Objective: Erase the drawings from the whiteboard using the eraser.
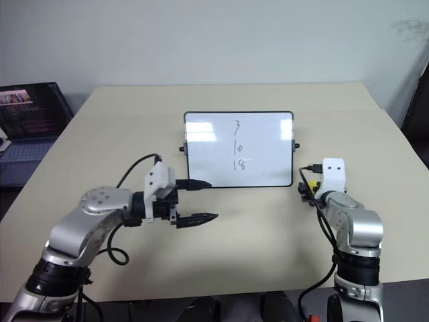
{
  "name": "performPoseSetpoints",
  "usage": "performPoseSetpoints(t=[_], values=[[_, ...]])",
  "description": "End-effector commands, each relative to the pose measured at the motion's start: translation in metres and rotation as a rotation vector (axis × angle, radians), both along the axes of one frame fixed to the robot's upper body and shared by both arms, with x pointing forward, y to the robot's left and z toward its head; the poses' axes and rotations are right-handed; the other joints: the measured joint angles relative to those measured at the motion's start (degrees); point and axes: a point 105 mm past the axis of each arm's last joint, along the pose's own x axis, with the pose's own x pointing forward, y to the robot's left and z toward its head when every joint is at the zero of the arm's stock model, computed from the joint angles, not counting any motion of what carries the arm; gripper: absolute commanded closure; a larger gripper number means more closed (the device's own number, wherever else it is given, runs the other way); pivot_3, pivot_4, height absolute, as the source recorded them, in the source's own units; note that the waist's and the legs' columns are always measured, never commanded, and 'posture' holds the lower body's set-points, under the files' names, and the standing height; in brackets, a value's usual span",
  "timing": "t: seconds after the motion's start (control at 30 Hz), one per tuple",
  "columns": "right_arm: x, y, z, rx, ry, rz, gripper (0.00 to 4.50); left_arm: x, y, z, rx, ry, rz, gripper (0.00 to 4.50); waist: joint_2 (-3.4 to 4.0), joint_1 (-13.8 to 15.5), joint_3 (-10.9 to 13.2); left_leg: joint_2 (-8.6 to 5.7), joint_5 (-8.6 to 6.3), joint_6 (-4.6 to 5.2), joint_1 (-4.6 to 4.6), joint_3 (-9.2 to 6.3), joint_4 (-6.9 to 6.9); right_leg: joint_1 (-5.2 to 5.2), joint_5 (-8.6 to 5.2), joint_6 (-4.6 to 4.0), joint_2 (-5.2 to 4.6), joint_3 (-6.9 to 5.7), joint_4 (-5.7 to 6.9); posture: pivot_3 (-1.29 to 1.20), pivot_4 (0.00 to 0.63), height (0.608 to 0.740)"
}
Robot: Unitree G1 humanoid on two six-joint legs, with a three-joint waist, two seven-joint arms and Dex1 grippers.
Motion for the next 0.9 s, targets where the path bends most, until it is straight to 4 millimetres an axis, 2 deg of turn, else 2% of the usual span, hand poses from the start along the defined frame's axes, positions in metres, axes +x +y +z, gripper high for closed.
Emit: performPoseSetpoints(t=[0.03,0.57,0.67,0.9], values=[[0.0007,0.0017,0.0169,0.001,-0.062,0.008,0.04,-0.0016,-0.0015,0.0142,-0.002,-0.061,-0.018,0.0,0.0,0.0,0.0,0.0,0.0,0.0,0.0,0.0,0.0,0.0,0.0,0.0,0.0,0.0,0.0,0.0,0.15,0.74],[-0.0022,0.0037,0.0148,0.019,-0.048,0.004,0.04,-0.0018,-0.0013,0.0141,0.003,-0.064,-0.019,0.0,0.0,0.0,0.0,0.0,0.0,0.0,0.0,0.0,0.0,-0.01,0.0,0.0,0.0,0.0,0.0,0.0,0.15,0.74],[-0.0023,0.0028,0.0137,0.018,-0.045,0.001,0.58,-0.0015,-0.0013,0.0145,0.004,-0.065,-0.019,0.0,0.0,0.0,0.0,0.0,0.0,0.0,0.0,0.0,0.0,-0.01,0.0,0.0,0.0,0.0,0.0,0.0,0.15,0.74],[-0.0015,0.0,0.0116,0.018,-0.041,-0.007,3.06,0.0016,0.001,0.0168,0.009,-0.075,-0.009,0.0,0.0,-0.01,0.0,0.0,0.0,0.0,0.0,0.0,0.0,-0.01,0.0,0.0,0.0,0.0,0.01,0.0,0.15,0.74]])
